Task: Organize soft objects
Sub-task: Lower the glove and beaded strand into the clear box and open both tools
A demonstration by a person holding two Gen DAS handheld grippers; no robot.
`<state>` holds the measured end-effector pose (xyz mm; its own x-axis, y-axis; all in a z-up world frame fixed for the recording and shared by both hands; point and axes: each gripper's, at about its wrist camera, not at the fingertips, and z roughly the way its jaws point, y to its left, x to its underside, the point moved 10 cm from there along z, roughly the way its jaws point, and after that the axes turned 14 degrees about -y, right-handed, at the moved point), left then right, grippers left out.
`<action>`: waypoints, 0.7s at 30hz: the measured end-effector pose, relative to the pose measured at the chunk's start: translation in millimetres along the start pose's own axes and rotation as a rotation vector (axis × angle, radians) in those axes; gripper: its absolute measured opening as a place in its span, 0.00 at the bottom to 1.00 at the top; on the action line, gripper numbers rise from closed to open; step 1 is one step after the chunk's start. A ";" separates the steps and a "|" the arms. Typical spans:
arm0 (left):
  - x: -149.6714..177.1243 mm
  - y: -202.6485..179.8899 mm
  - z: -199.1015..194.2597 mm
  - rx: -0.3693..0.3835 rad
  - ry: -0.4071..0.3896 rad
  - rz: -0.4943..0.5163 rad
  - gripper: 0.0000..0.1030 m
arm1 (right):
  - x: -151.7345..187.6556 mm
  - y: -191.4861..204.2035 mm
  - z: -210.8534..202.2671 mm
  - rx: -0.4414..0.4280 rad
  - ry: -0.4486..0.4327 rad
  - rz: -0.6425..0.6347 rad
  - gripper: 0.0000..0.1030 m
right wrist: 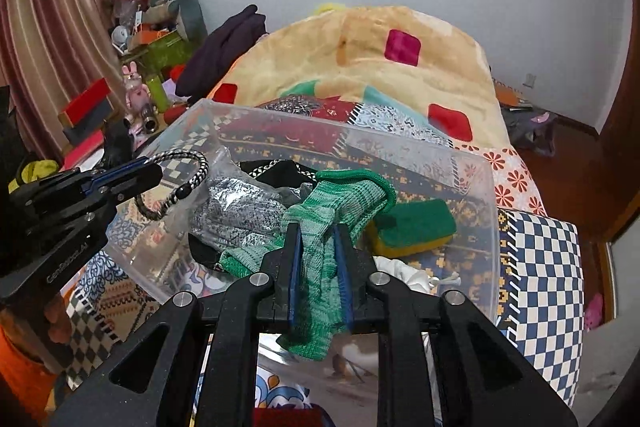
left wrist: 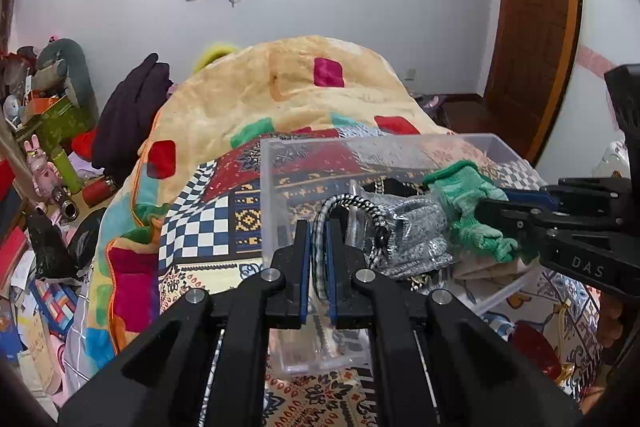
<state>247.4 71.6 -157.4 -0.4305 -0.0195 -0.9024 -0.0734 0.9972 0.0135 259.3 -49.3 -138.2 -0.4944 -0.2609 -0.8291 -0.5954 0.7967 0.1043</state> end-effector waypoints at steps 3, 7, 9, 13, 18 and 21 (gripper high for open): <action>1.7 -3.2 -1.0 0.006 0.010 0.012 0.06 | 0.2 -1.2 -3.4 0.013 0.004 -0.011 0.26; 3.0 -6.7 -7.7 0.027 0.025 0.007 0.15 | -2.7 -0.5 -14.3 0.018 -0.010 -0.032 0.34; 1.4 -7.6 -13.4 0.039 0.023 -0.001 0.21 | -5.2 0.0 -22.2 0.020 -0.025 -0.044 0.37; -7.1 -10.0 -29.5 0.045 -0.012 -0.004 0.39 | -12.2 1.6 -43.7 0.005 -0.067 -0.036 0.47; -19.3 -14.0 -55.2 0.061 -0.059 -0.006 0.54 | -18.2 1.8 -71.6 -0.007 -0.110 -0.017 0.52; -24.8 -15.1 -71.8 0.057 -0.091 -0.013 0.72 | -19.2 1.1 -90.7 -0.005 -0.145 -0.008 0.67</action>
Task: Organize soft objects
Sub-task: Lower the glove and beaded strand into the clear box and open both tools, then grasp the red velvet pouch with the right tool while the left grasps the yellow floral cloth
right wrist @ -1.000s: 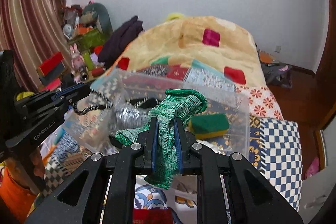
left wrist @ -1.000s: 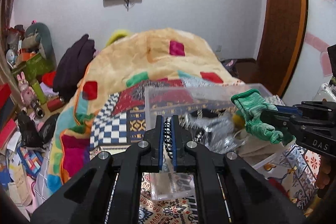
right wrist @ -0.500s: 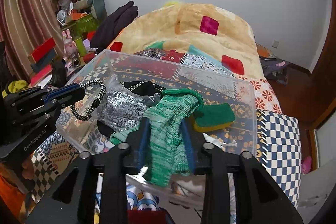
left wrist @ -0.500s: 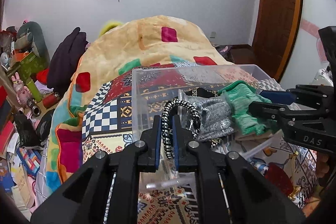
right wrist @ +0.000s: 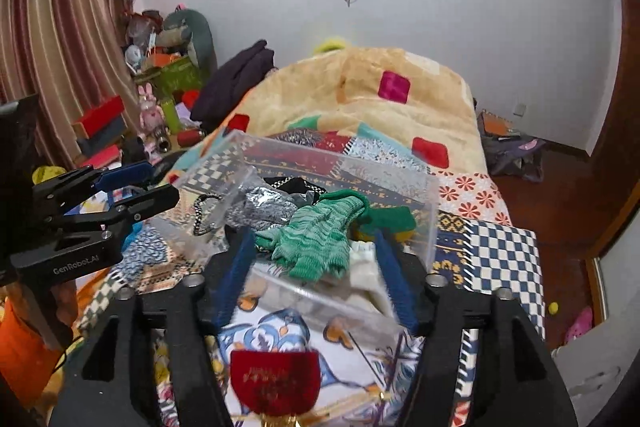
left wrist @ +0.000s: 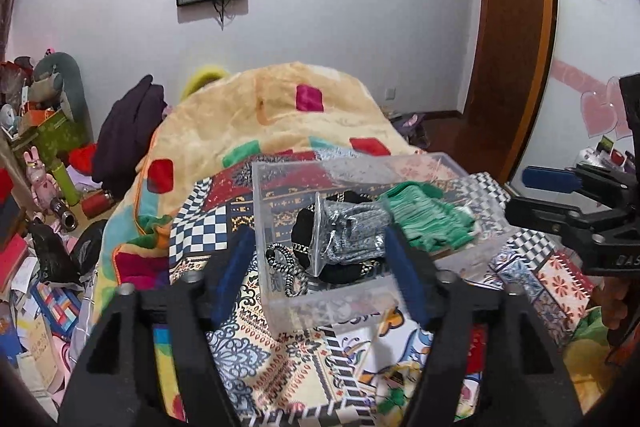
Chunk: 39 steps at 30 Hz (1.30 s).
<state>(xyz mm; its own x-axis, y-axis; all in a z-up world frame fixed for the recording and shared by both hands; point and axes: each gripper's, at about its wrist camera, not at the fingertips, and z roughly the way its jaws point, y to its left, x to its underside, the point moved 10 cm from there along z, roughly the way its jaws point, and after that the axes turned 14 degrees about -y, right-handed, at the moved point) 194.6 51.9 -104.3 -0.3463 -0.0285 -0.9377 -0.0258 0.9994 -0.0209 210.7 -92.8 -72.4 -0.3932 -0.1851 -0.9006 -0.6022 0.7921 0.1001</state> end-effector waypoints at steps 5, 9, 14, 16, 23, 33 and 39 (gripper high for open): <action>3.5 -6.7 -21.6 0.006 -0.013 -0.009 0.95 | 4.6 -1.4 -23.4 0.003 -0.021 0.011 0.76; 22.6 -14.8 -29.9 0.018 0.027 -0.014 0.97 | 26.2 2.0 -26.9 -0.003 0.018 0.013 0.77; 60.7 -23.4 -27.8 0.027 0.114 -0.010 0.97 | 64.0 10.4 -18.6 -0.026 0.100 0.040 0.77; 74.0 -25.7 -27.6 0.025 0.140 0.000 0.97 | 81.8 12.6 -12.6 -0.032 0.142 0.047 0.77; 113.2 -34.9 -20.1 0.047 0.227 0.008 0.97 | 119.3 16.2 2.5 -0.054 0.240 0.074 0.77; 131.3 -59.6 -14.2 0.102 0.255 0.079 0.67 | 135.9 27.8 7.9 -0.086 0.287 0.045 0.48; 136.3 -69.3 -14.8 0.169 0.273 0.048 0.35 | 134.0 27.1 5.7 -0.086 0.268 0.044 0.25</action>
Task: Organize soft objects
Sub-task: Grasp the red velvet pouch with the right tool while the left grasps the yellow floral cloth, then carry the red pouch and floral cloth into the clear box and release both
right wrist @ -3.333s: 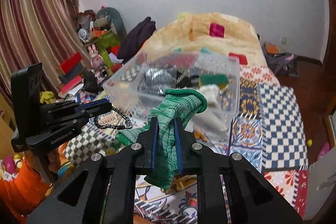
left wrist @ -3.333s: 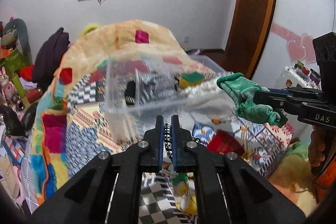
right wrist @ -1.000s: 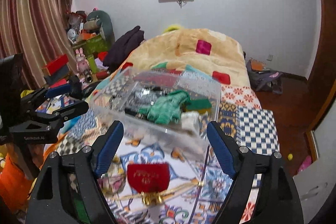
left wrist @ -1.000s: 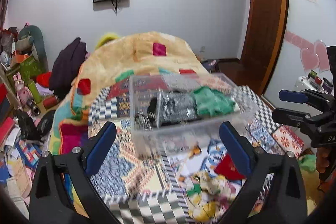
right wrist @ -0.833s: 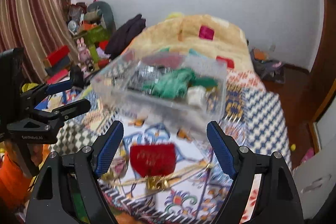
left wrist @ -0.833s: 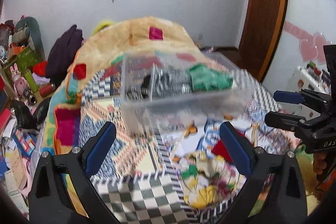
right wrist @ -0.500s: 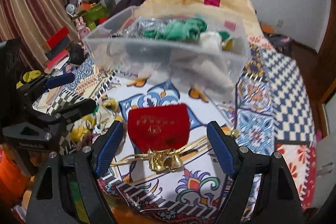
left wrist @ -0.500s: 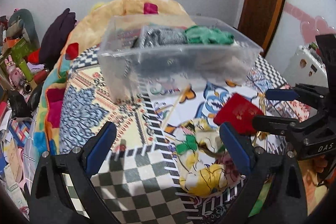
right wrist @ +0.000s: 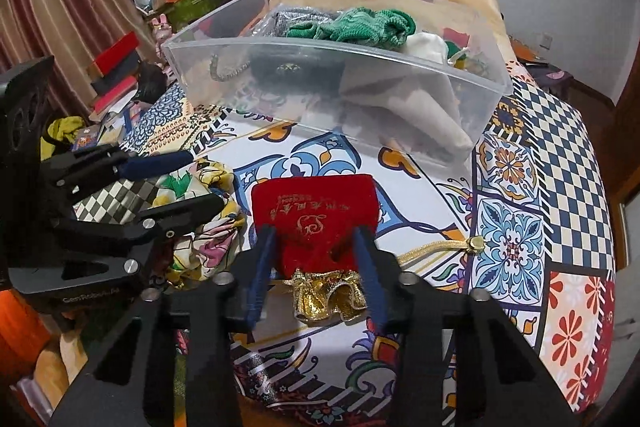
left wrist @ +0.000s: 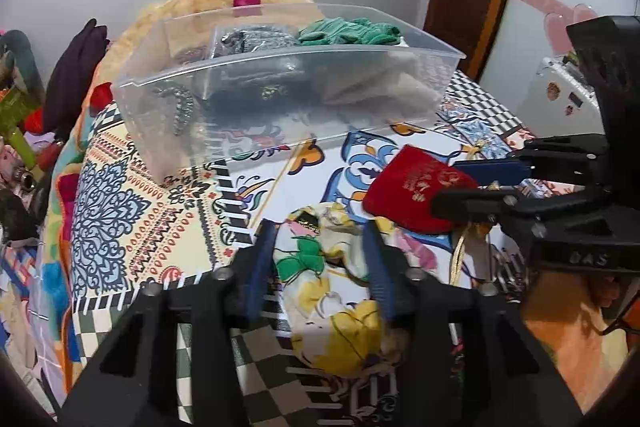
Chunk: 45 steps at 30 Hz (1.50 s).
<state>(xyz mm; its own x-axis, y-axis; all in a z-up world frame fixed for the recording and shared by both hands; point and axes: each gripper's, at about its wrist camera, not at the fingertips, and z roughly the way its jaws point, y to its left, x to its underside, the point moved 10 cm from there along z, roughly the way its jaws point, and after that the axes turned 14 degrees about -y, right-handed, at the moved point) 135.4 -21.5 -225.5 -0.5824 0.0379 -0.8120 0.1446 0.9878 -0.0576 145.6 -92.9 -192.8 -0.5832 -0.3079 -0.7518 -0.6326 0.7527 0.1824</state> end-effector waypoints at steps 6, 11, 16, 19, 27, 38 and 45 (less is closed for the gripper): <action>0.2 -2.8 -1.8 0.047 -0.002 -0.022 0.18 | -3.8 -1.7 -5.4 -0.005 -0.019 0.004 0.17; -5.7 -3.1 -8.9 0.038 -0.027 -0.010 0.14 | -11.3 -0.5 -15.6 -0.008 -0.053 0.004 0.14; -23.0 4.2 -22.3 0.020 -0.075 -0.014 0.14 | -26.8 0.7 -30.0 -0.009 -0.100 0.006 0.13; -39.8 11.3 -31.0 0.006 -0.115 -0.025 0.14 | -40.8 -1.1 -40.6 0.000 -0.138 0.002 0.13; -99.3 24.9 -51.2 -0.023 -0.241 -0.037 0.14 | -82.6 -9.0 -65.8 0.028 -0.250 -0.006 0.13; -162.9 21.8 -57.1 -0.034 -0.353 -0.012 0.14 | -135.4 -14.5 -73.7 0.049 -0.365 -0.014 0.13; -182.1 32.6 -25.8 -0.052 -0.343 -0.054 0.14 | -152.4 -22.0 -54.4 0.084 -0.370 -0.023 0.13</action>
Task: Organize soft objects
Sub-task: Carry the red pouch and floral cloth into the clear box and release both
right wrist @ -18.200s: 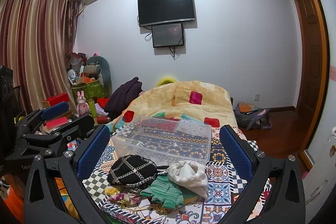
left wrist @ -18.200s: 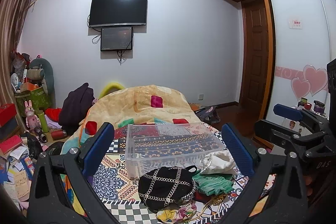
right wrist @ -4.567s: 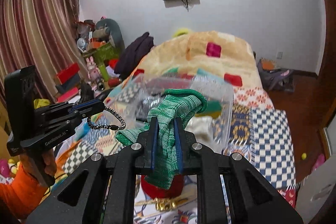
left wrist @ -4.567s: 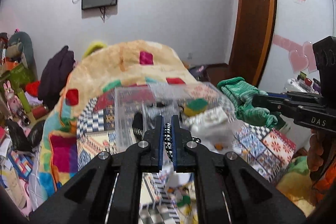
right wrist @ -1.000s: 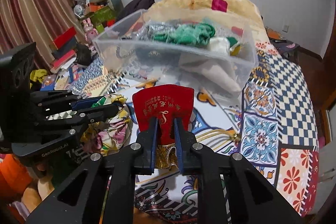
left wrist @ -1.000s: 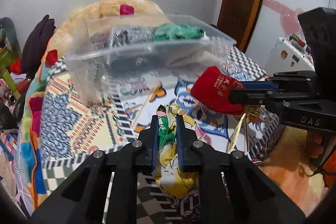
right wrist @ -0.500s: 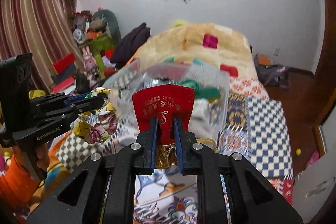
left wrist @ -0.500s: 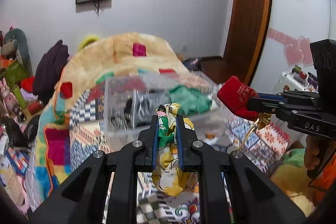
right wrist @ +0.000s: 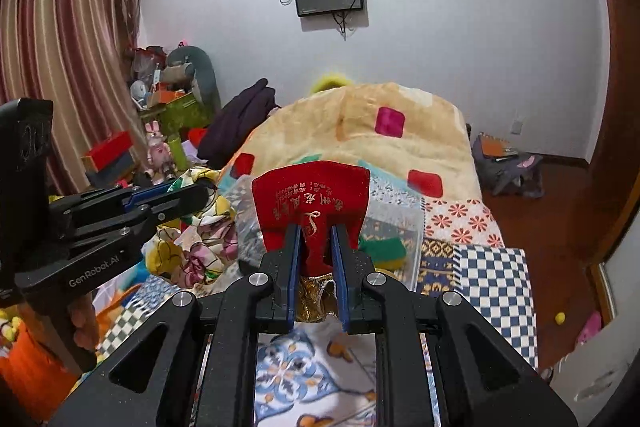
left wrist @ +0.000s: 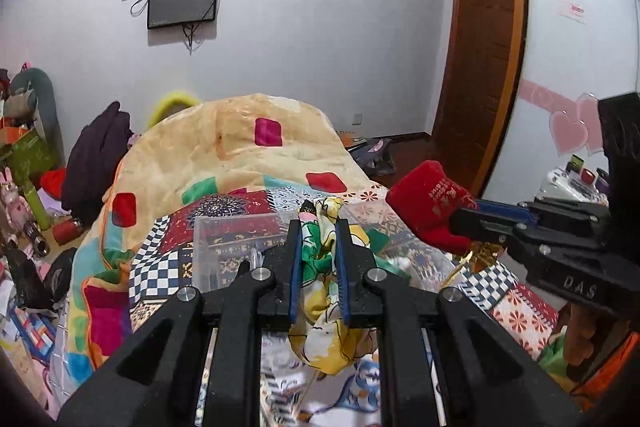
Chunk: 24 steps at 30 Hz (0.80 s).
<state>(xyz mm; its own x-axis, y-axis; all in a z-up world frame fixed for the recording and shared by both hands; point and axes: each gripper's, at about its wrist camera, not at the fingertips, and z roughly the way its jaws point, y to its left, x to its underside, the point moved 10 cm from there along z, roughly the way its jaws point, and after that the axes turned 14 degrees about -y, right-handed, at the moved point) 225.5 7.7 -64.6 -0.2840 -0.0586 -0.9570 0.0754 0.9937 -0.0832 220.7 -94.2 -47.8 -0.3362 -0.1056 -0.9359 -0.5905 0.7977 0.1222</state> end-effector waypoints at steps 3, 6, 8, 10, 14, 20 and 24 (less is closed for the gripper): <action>5.9 4.1 16.6 -0.012 0.021 -0.015 0.14 | 2.0 -5.5 12.2 0.016 0.014 0.007 0.14; 13.7 8.5 32.8 -0.031 0.042 -0.020 0.14 | 7.8 -14.8 26.1 0.042 0.039 0.010 0.14; 21.6 12.6 44.3 -0.043 0.065 -0.027 0.14 | 15.8 -21.6 36.7 0.054 0.066 0.025 0.14; 31.1 15.7 54.7 -0.050 0.092 -0.033 0.14 | 24.2 -27.2 44.3 0.069 0.093 0.030 0.14; 51.9 20.1 69.0 -0.059 0.142 -0.037 0.14 | 42.1 -36.8 59.0 0.093 0.148 0.035 0.14; 70.9 18.1 76.9 -0.081 0.179 0.017 0.19 | 61.0 -38.6 67.4 0.094 0.211 0.039 0.17; 69.1 18.8 72.3 -0.105 0.158 0.050 0.38 | 60.0 -37.1 62.2 0.096 0.220 0.025 0.20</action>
<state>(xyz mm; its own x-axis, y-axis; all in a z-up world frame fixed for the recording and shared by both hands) 276.4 15.5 -152.4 -0.4296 -0.0014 -0.9030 -0.0050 1.0000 0.0008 268.0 -93.1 -129.0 -0.5073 -0.2038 -0.8373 -0.5116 0.8531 0.1023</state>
